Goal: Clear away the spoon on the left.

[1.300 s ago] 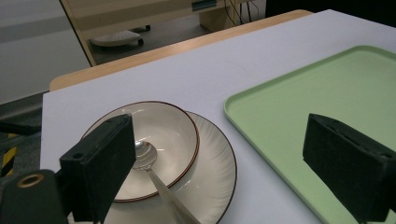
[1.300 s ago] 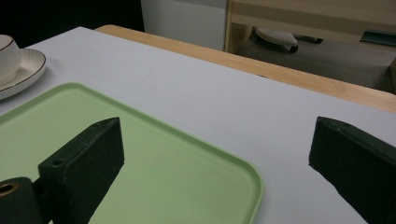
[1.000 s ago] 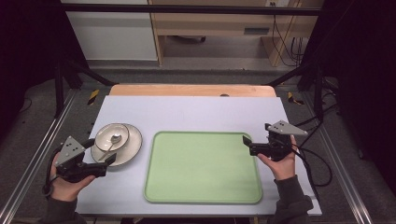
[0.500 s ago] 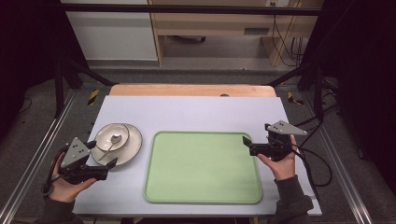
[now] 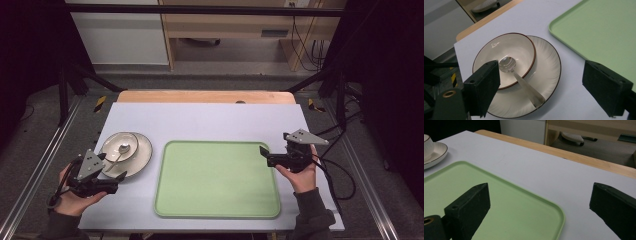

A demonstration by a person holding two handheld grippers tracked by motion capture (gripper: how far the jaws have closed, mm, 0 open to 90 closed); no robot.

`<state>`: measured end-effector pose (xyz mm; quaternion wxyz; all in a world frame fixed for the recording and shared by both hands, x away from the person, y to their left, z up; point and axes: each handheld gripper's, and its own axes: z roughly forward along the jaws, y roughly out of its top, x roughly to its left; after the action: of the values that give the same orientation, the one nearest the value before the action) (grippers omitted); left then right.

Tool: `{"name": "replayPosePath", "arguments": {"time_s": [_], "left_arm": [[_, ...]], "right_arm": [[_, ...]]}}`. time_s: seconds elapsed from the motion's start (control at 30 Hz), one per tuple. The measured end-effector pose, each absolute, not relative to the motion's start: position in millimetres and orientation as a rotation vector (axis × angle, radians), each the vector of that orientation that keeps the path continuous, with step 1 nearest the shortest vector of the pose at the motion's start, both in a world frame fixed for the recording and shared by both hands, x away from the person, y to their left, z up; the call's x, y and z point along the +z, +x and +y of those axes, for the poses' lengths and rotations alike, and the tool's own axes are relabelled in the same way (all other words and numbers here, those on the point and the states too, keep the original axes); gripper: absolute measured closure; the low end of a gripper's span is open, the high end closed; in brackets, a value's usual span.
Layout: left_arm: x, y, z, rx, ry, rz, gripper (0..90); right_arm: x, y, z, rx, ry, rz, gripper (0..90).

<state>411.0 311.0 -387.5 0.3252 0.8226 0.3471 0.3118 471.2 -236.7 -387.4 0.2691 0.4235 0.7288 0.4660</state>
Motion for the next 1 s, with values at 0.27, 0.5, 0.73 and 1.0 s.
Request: {"name": "replayPosePath", "arguments": {"time_s": [0.27, 0.5, 0.73, 1.0], "left_arm": [[-392.3, 412.9, 308.8, 0.862, 2.22, 0.909, 22.1], [-396.8, 414.1, 308.1, 0.912, 2.248, 0.908, 34.7], [-400.1, 414.8, 307.8, 0.947, 2.283, 0.907, 42.6], [-400.4, 414.1, 309.0, 0.986, 2.285, 0.916, 54.4]], "right_arm": [[-387.9, 471.3, -236.3, 1.255, 1.143, 1.968, 3.4], [-388.4, 471.6, -235.7, 1.252, 1.144, 1.971, 3.3], [-389.0, 472.1, -235.5, 1.242, 1.141, 1.979, 3.3], [-389.7, 472.4, -234.6, 1.24, 1.141, 1.985, 3.2]]}}
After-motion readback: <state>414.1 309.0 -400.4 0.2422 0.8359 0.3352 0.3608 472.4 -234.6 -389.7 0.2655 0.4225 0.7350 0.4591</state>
